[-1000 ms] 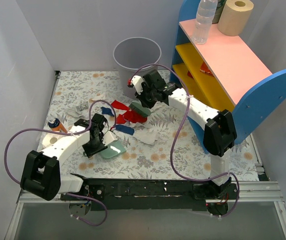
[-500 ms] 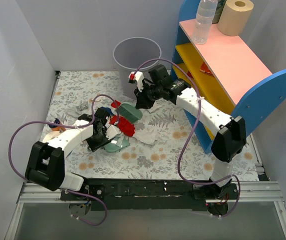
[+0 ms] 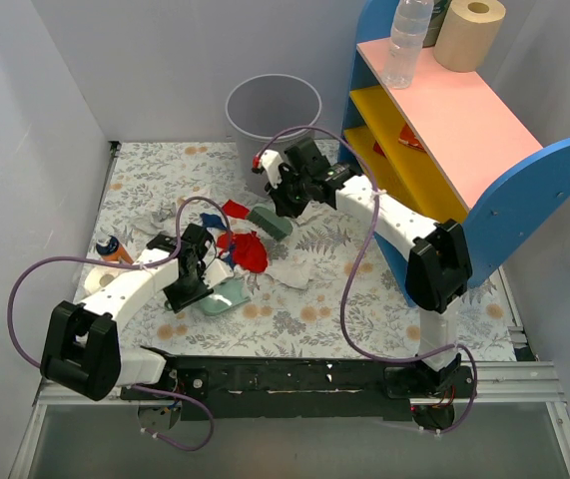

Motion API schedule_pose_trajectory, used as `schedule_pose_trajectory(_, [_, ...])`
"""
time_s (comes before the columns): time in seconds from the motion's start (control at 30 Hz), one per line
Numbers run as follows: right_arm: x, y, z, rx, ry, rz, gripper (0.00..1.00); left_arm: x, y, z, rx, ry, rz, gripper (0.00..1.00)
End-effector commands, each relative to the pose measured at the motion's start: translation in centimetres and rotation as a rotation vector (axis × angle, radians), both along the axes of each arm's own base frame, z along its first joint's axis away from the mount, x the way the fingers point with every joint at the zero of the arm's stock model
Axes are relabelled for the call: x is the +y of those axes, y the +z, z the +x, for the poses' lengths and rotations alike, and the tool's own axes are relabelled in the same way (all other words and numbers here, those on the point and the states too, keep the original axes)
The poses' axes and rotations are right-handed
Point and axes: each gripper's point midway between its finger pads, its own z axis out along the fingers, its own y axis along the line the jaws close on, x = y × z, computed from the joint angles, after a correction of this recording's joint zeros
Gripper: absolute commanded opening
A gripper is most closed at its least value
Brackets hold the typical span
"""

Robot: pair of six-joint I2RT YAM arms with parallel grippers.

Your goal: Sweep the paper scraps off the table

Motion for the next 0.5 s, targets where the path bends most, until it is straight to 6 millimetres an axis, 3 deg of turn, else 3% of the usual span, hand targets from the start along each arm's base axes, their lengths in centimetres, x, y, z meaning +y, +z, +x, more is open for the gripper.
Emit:
schedule_pose_trajectory(0.0, [2.8,-1.0,-1.1,0.01,0.042,0.03,0.01,0.2,-0.4,0.5,-0.012,-0.029,0.019,0.0])
schedule_pose_trajectory(0.2, [6.5,0.1,-5.2,0.139,0.206,0.142,0.01,-1.9,-0.9,2.3,-0.001,0.035,-0.043,0.0])
schedule_pose_trajectory(0.33, [5.9,0.2,-6.5,0.18,0.233,0.136,0.01,-3.3,-1.0,3.5,-0.016,0.08,-0.099,0.0])
schedule_pose_trajectory(0.47, [4.9,0.9,-6.5,0.159,0.214,0.134,0.01,-4.0,-1.0,4.1,-0.035,0.1,-0.13,0.0])
